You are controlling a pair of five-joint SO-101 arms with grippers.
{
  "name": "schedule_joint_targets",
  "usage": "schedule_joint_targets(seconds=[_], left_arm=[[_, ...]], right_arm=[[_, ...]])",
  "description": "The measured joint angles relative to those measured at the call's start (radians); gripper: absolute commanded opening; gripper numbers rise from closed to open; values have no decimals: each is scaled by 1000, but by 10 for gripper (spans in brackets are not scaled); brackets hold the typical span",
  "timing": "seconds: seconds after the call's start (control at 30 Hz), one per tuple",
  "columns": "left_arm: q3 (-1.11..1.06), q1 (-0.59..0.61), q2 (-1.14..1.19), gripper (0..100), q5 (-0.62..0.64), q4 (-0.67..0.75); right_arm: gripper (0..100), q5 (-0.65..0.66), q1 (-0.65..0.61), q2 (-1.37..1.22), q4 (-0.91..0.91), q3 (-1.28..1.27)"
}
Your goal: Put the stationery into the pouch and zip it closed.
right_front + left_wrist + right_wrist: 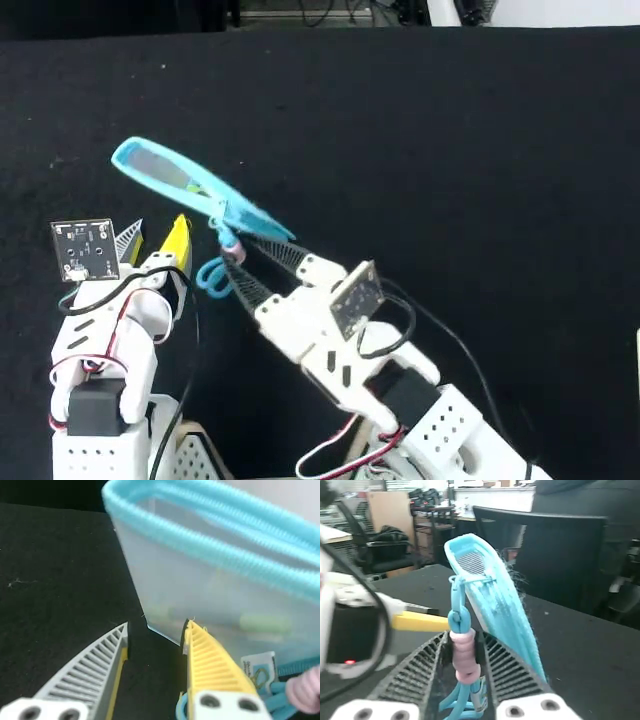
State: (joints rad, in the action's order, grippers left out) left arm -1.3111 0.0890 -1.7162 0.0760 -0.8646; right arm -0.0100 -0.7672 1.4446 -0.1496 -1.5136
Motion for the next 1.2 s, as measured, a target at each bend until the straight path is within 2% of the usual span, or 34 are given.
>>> schedule_joint_targets(seconds=[0.1,0.27,0.43,0.57,0.87,1.0,1.2], left_arm=[[0,0,0,180,0,0],[0,0,0,180,0,0],[0,0,0,180,0,0],[0,0,0,180,0,0],[-2,-2,0,180,0,0],[-2,0,0,180,0,0],[-2,0,0,180,0,0]], right_arm=[[11,0,5,15,-112,28],[11,0,8,17,-402,183],[11,5,31,2,-589,351],[11,112,31,2,-686,491],[11,365,32,-15,-756,609],[11,503,31,-229,-724,628],[11,554,110,-313,-707,730]])
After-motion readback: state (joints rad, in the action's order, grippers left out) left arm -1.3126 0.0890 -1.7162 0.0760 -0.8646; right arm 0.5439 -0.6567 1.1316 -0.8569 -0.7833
